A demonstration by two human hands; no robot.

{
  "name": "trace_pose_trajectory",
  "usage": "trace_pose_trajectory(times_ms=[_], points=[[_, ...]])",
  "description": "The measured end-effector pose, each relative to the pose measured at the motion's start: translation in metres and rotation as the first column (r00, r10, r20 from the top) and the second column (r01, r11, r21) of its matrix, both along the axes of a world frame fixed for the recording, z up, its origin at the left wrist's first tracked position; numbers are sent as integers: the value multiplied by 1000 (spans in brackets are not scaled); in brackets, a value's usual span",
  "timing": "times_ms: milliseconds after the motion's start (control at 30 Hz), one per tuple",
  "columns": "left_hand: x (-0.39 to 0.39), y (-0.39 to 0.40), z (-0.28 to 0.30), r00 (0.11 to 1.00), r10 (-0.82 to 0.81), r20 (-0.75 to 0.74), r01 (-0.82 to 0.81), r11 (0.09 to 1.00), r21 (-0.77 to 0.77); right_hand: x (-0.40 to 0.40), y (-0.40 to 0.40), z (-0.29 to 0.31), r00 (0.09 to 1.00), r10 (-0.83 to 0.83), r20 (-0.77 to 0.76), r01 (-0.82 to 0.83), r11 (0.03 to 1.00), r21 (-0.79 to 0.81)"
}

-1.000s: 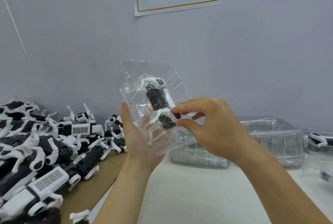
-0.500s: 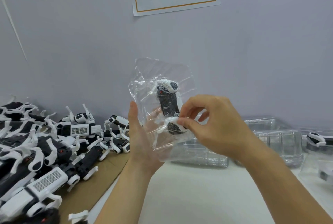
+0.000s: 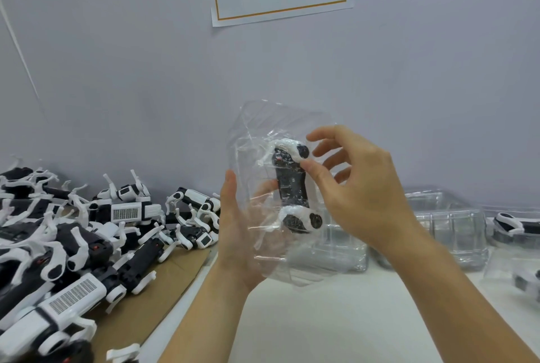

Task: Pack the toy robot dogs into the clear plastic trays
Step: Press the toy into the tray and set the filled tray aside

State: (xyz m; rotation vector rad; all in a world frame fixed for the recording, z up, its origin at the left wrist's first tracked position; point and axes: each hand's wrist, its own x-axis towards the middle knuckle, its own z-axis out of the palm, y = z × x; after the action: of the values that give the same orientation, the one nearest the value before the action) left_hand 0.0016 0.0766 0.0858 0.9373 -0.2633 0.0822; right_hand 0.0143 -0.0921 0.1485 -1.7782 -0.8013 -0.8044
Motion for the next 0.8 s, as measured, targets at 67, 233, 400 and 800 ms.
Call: trace_pose_trajectory(times_ms=[67, 233, 400, 800], points=[[0, -2, -3, 1000, -8, 8, 7, 1000, 2, 0, 0, -1, 999, -16, 32, 15, 1000, 12], [1, -1, -4, 1000, -27, -10, 26, 1000, -7, 0, 3, -2, 990, -33, 135, 34, 999, -4], [-1, 1, -4, 1000, -11, 0, 11, 1000, 12, 0, 4, -3, 986, -35, 161, 36, 999, -6], [-3, 8, -3, 998, -63, -1, 63, 994, 84, -1, 4, 0, 994, -26, 110, 21, 999, 48]])
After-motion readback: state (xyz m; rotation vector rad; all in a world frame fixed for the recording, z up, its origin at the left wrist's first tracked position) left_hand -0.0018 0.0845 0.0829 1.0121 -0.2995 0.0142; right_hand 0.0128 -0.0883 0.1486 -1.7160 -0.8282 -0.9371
